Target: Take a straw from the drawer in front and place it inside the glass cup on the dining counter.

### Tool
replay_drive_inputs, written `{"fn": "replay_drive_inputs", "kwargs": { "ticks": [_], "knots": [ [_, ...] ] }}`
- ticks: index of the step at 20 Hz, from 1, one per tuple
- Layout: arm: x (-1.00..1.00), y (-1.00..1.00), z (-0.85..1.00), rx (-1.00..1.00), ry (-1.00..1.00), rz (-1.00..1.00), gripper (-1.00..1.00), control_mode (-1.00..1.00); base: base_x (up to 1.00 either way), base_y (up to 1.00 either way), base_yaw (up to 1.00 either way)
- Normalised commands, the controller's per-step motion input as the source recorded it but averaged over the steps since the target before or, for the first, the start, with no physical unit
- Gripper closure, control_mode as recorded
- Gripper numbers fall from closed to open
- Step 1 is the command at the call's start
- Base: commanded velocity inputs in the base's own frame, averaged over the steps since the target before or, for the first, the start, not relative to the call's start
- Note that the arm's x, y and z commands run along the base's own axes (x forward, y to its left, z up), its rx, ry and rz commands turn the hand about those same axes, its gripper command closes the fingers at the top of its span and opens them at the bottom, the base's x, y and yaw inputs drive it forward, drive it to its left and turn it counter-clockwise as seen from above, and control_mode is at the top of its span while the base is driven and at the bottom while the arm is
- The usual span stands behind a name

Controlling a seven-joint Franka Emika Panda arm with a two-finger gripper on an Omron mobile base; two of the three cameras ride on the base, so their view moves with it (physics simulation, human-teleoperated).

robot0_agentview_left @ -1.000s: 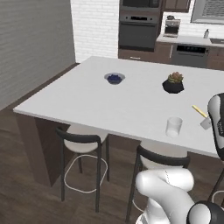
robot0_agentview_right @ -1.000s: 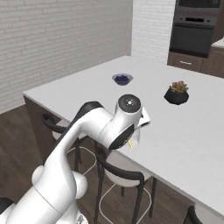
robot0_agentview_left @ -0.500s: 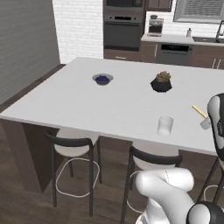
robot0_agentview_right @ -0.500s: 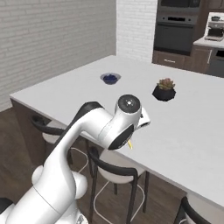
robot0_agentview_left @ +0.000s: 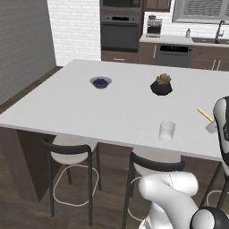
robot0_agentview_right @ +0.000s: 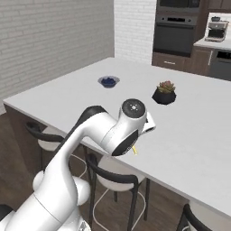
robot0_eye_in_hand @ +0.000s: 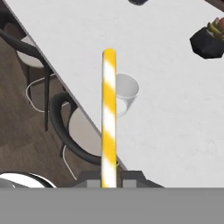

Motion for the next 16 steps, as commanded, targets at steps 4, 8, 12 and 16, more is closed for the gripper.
{"fn": "replay_drive_inputs", "kwargs": {
  "ticks": [4, 8, 12, 16],
  "knots": [
    [0.00, 0.00, 0.00, 0.00, 0.00, 0.00, 1.00, 1.00, 0.36, 0.04, -0.02],
    [0.00, 0.00, 0.00, 0.00, 0.00, 0.00, 1.00, 1.00, 0.29, 0.01, -0.01],
    [0.12, -0.14, 0.00, 0.00, 0.00, 0.00, 1.00, -1.00, 0.04, -0.01, -0.01],
    [0.31, -0.06, -0.03, 0.01, 0.00, 0.00, 1.00, -1.00, 0.00, 0.00, 0.00]
  ]
}}
